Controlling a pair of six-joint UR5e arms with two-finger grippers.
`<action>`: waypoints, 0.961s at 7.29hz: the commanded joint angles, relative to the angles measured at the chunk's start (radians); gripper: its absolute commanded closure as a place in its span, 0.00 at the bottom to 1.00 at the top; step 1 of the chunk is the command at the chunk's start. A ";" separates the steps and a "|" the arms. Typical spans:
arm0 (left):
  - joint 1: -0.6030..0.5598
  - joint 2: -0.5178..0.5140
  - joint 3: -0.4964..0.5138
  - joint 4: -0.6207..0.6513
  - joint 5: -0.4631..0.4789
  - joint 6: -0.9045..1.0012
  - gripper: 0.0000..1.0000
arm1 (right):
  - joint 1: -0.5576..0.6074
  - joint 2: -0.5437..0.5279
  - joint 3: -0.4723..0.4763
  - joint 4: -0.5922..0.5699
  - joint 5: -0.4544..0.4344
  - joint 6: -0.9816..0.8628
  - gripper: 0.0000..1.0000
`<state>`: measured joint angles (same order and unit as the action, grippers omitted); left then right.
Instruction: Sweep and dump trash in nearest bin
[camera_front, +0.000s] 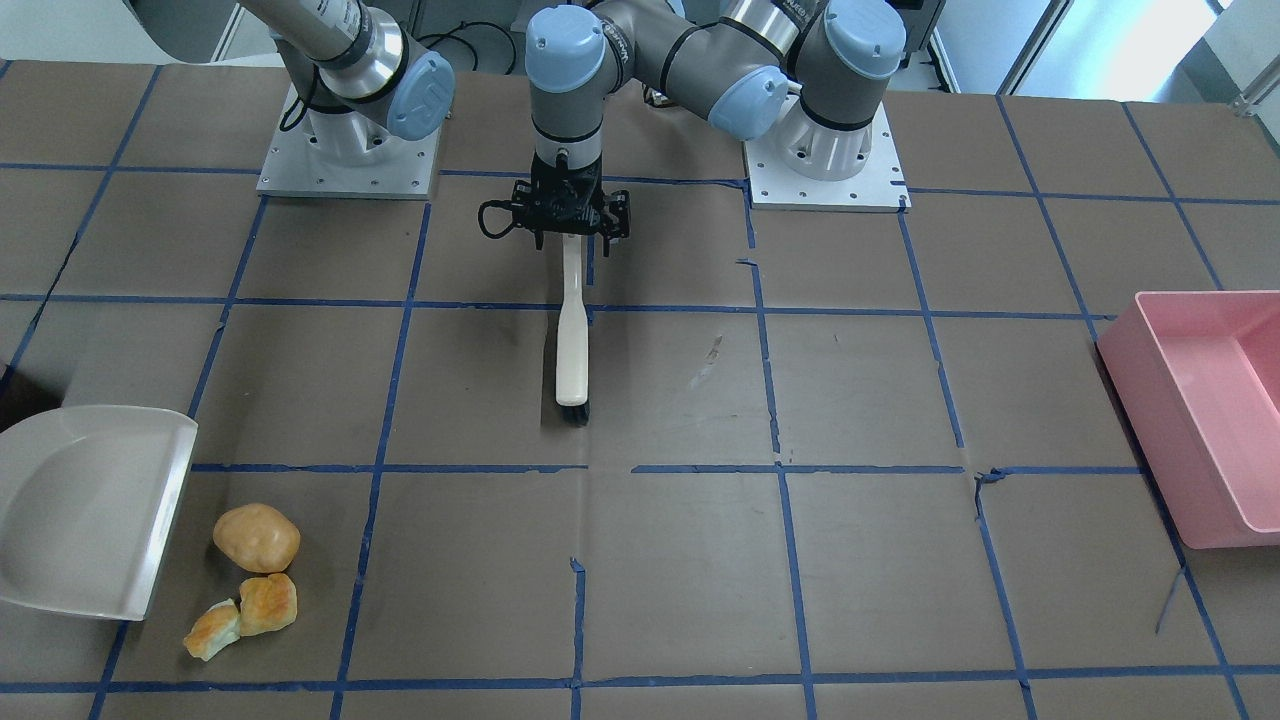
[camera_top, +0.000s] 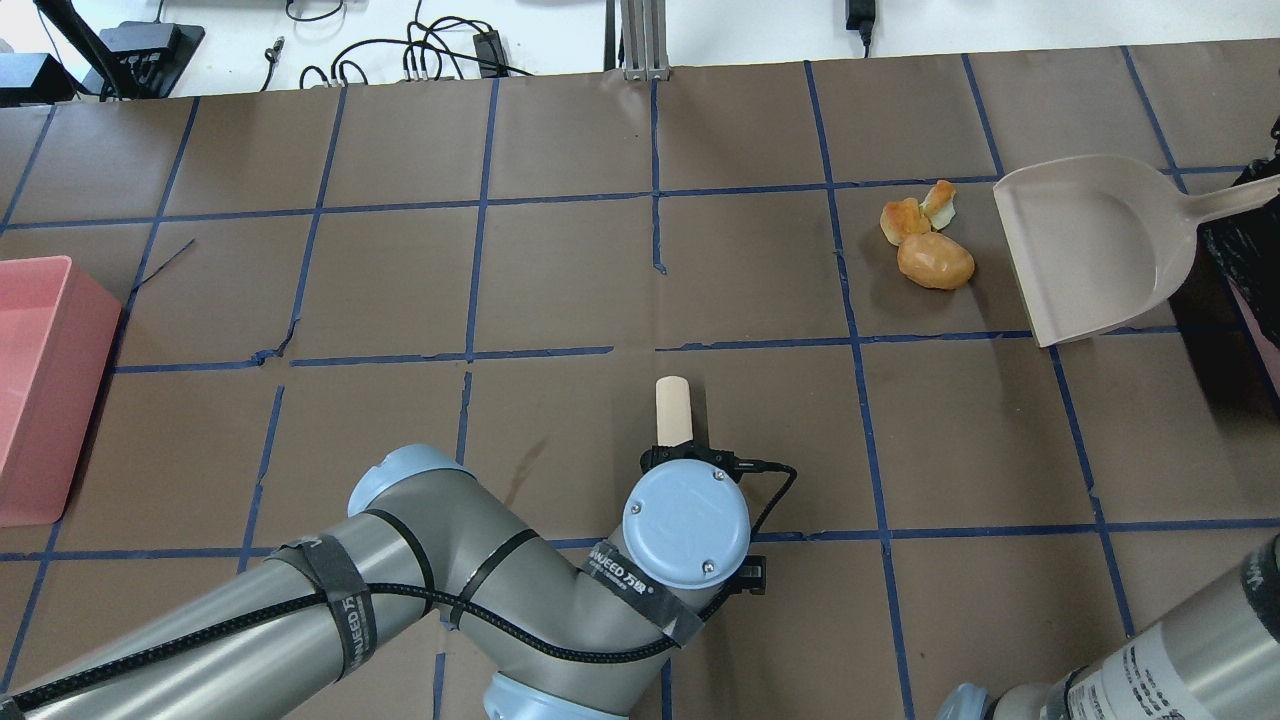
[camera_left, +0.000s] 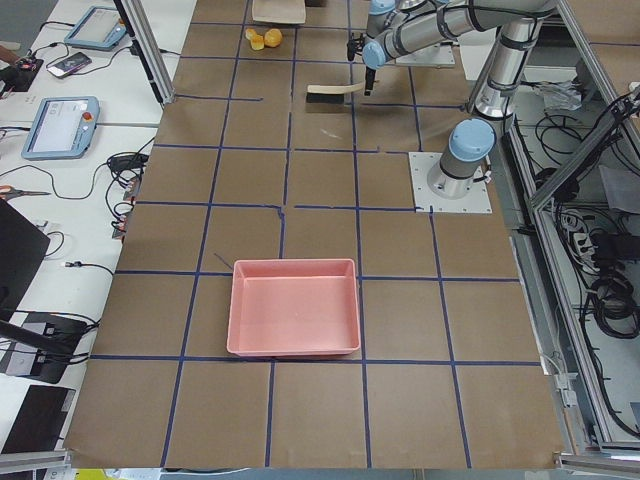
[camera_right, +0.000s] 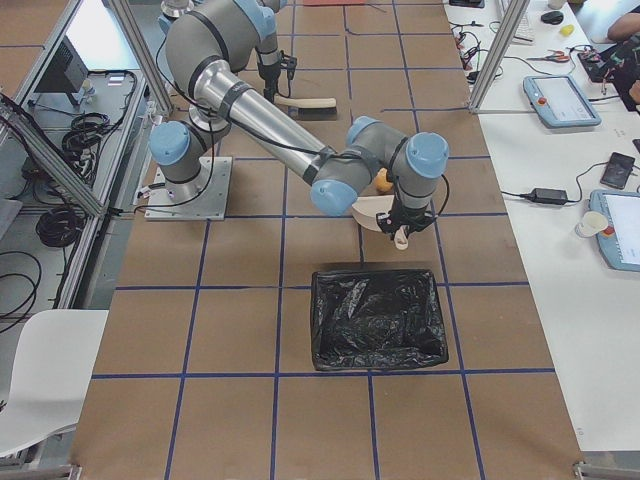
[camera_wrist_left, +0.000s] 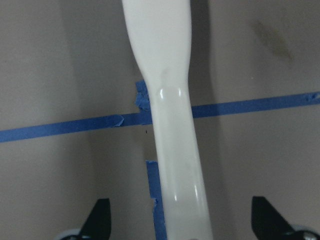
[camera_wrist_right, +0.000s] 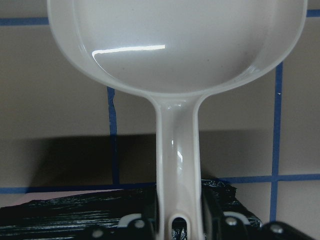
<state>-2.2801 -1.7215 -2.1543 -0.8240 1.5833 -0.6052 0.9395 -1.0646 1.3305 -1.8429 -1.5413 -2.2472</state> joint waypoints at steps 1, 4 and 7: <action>0.001 0.000 -0.004 0.009 -0.002 -0.005 0.21 | -0.001 0.026 -0.013 -0.010 0.003 0.047 1.00; 0.001 -0.004 -0.006 0.009 -0.009 -0.004 0.32 | 0.009 0.061 -0.020 -0.050 0.007 0.058 1.00; 0.001 -0.004 -0.009 0.008 -0.011 0.002 0.54 | 0.021 0.066 -0.020 -0.075 0.035 0.055 1.00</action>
<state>-2.2795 -1.7256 -2.1622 -0.8160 1.5726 -0.6053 0.9529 -1.0002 1.3101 -1.9111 -1.5249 -2.1915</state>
